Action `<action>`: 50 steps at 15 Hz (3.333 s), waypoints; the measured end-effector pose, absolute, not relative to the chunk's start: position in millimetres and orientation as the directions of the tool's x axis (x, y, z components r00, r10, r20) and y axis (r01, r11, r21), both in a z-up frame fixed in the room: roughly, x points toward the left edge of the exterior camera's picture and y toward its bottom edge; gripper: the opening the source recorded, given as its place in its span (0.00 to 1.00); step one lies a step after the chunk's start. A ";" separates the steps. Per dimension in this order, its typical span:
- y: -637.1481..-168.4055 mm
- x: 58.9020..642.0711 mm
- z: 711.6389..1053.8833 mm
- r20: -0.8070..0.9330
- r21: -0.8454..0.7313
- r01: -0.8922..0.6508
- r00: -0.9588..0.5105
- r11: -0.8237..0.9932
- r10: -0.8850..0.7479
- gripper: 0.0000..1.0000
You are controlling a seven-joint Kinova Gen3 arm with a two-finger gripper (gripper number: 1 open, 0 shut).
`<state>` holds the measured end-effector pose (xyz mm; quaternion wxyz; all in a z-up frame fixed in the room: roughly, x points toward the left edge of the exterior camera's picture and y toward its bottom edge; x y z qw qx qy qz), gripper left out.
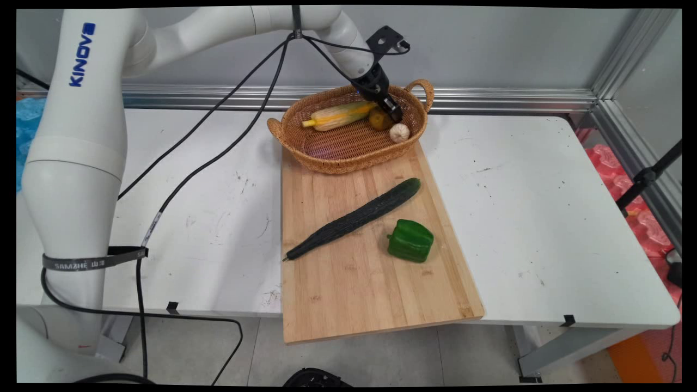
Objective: Place the picked object on the cutting board
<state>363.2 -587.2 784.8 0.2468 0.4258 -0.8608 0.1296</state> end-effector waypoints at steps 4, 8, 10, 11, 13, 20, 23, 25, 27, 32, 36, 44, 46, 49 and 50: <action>-585.4 368.8 797.1 0.542 -0.026 -0.784 -0.532 0.620 -0.651 0.00; -576.8 377.0 824.3 0.559 -0.038 -0.773 -0.542 0.634 -0.627 0.00; -567.7 383.0 845.0 0.570 -0.044 -0.767 -0.545 0.640 -0.615 0.00; -562.1 385.7 854.8 0.574 -0.044 -0.764 -0.547 0.644 -0.609 0.00; -545.3 391.4 877.7 0.579 -0.046 -0.746 -0.562 0.665 -0.591 0.00; -471.8 398.5 932.1 0.573 -0.033 -0.586 -0.675 0.809 -0.465 0.00; -440.3 400.0 944.9 0.566 -0.020 -0.505 -0.717 0.863 -0.407 0.00; -416.9 400.3 951.3 0.559 -0.006 -0.458 -0.739 0.889 -0.376 0.00; -396.8 400.5 954.2 0.553 0.011 -0.435 -0.748 0.901 -0.368 0.00; -335.0 392.2 949.6 0.528 0.057 -0.362 -0.780 0.930 -0.335 0.00; -302.8 379.2 937.9 0.523 0.054 -0.296 -0.805 0.954 -0.280 0.00; -254.4 355.5 878.5 0.503 0.024 -0.113 -0.857 0.993 -0.110 0.00; -250.5 350.7 864.5 0.499 0.020 -0.090 -0.862 0.996 -0.088 0.00; -244.7 340.6 835.7 0.496 0.010 -0.047 -0.867 0.999 -0.046 0.00; -243.7 338.2 827.6 0.495 0.008 -0.037 -0.868 0.999 -0.036 0.00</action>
